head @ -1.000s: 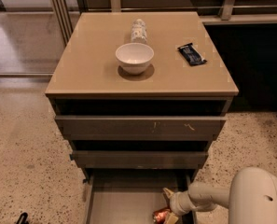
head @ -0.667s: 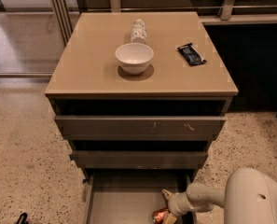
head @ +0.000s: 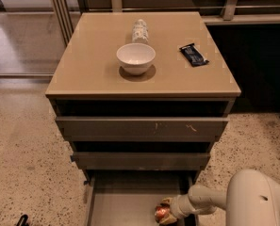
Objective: Pick coke can from bottom drawer and place on counter
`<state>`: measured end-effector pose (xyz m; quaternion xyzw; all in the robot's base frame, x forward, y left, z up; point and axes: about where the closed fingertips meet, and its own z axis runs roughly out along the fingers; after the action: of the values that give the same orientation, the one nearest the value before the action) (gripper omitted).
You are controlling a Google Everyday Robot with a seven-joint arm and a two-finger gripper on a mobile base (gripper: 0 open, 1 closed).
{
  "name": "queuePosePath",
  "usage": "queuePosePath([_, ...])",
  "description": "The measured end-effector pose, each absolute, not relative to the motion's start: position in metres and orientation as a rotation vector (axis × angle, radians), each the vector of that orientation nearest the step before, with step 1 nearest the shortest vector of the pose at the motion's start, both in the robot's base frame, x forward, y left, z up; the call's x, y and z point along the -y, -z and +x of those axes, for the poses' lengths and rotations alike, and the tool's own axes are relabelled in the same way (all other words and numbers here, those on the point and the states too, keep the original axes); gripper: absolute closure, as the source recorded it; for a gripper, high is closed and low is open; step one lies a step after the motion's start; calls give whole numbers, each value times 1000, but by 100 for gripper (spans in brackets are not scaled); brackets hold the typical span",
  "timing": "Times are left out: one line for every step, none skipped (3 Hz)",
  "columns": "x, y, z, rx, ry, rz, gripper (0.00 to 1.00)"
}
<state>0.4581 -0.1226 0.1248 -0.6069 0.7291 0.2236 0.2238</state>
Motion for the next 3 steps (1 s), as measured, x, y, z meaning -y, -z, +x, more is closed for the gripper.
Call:
queuePosePath([123,-125,458,-2012,-617,-1675,62])
queuePosePath([123,-125,458,-2012,-617,-1675,86])
queuePosePath([123,-125,458,-2012,-617,-1675,100])
